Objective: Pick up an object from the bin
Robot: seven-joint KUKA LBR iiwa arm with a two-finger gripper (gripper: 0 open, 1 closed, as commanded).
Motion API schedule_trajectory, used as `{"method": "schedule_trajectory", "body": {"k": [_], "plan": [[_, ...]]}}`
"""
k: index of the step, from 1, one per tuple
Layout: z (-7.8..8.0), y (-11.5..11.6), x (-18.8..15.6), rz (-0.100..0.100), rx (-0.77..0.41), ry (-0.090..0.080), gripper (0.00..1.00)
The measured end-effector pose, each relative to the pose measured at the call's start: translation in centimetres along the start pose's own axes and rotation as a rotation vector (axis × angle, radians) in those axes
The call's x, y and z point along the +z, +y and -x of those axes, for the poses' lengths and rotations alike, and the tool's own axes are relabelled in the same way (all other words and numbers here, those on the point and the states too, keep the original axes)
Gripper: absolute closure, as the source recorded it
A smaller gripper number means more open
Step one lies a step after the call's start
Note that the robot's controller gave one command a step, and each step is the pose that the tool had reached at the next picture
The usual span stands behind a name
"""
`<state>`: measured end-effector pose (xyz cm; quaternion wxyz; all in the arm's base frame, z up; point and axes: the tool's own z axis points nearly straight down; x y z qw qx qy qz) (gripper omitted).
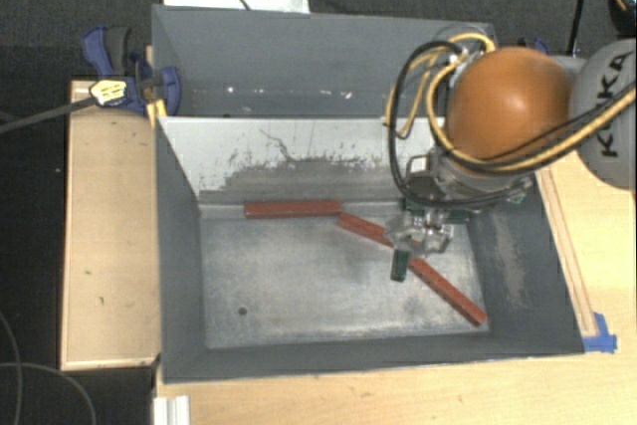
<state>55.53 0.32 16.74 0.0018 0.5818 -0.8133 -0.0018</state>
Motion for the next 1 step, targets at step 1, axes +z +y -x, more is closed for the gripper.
{"method": "schedule_trajectory", "body": {"k": [1], "plan": [[0.00,0.00,-0.01,0.000,0.000,0.000,0.00]]}}
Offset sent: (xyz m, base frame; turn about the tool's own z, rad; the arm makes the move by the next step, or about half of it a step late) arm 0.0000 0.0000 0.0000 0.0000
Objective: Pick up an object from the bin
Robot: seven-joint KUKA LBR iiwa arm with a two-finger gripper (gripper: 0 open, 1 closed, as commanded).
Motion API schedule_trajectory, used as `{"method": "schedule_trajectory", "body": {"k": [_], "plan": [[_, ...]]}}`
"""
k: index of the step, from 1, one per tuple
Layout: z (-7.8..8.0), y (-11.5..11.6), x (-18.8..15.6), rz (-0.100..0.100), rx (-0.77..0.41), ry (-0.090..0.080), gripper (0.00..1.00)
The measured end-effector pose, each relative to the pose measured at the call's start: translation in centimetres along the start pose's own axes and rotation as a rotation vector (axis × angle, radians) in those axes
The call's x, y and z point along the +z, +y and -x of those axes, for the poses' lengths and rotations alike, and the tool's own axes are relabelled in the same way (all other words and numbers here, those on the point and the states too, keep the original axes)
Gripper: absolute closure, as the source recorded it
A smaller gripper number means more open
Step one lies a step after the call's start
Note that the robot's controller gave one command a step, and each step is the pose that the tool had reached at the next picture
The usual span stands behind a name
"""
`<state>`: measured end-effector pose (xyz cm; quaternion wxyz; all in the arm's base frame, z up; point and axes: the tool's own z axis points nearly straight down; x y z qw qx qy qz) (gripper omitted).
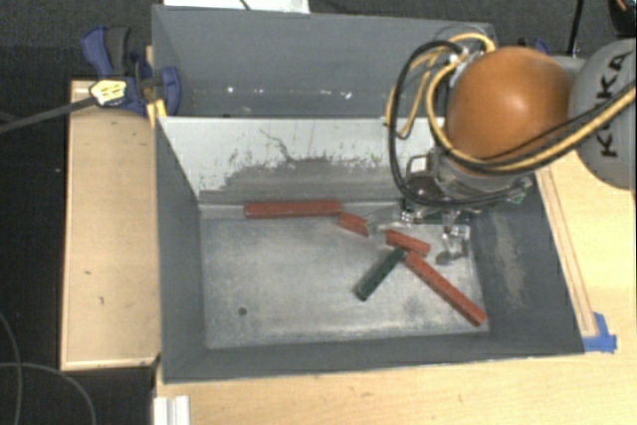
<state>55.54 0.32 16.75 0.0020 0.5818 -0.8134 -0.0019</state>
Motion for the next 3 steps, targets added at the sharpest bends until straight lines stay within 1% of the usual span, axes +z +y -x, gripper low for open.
{"method": "schedule_trajectory", "body": {"k": [1,2,3], "plan": [[0.5,-0.1,10.1,0.001,-0.032,-0.001,0.00],[0.5,-0.3,9.7,-0.005,-0.033,-0.003,1.00],[0.2,-1.6,-5.3,-0.016,-0.120,-0.005,1.00]]}}
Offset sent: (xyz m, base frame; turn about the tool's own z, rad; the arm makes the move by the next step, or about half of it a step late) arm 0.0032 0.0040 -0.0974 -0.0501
